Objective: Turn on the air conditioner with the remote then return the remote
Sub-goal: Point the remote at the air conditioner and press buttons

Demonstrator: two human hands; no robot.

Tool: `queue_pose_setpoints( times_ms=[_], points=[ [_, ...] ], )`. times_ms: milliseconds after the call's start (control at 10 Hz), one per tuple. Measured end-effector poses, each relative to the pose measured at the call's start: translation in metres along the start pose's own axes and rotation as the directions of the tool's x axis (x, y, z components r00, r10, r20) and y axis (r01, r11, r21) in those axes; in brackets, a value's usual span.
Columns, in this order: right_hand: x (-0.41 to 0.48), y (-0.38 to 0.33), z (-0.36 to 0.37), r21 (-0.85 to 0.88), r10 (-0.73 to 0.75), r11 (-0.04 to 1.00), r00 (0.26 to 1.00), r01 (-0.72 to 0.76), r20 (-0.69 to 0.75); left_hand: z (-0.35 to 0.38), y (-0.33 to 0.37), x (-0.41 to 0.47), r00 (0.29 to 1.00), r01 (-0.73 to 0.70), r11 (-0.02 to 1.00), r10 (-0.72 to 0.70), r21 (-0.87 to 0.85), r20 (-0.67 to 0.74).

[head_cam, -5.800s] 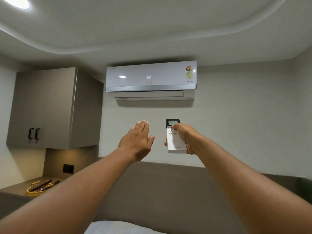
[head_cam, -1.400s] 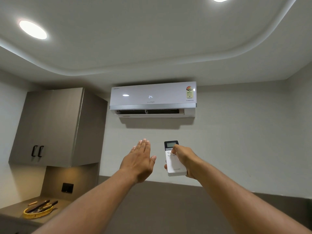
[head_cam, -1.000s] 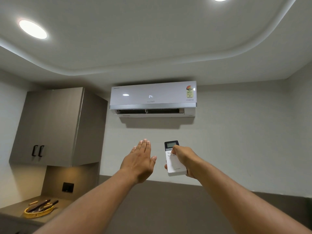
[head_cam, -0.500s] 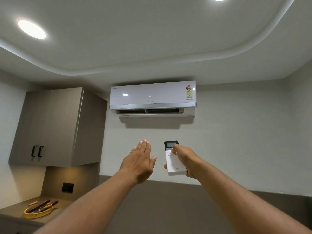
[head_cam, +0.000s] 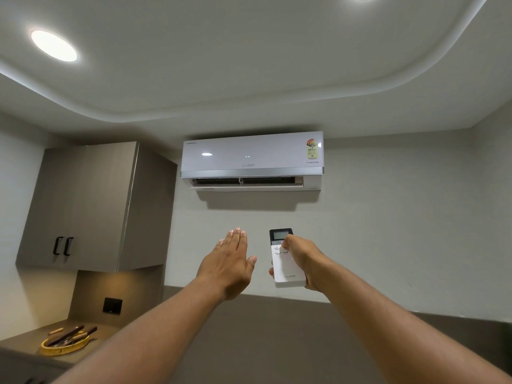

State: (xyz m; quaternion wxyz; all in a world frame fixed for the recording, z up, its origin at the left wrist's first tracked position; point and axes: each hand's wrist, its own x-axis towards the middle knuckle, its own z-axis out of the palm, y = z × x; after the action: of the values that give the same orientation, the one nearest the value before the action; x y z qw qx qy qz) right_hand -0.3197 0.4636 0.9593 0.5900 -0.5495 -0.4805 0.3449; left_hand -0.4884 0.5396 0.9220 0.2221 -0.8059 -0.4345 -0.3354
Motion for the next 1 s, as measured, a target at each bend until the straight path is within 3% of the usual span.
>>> queue_pose_setpoints(
  times_ms=[1000],
  points=[
    [-0.0098,-0.0042,0.0033,-0.033,0.0,0.999,0.999,-0.002,-0.046,-0.0065,0.0016,-0.0067,1.0,-0.009,1.0,0.01,-0.009,0.024]
  ],
)
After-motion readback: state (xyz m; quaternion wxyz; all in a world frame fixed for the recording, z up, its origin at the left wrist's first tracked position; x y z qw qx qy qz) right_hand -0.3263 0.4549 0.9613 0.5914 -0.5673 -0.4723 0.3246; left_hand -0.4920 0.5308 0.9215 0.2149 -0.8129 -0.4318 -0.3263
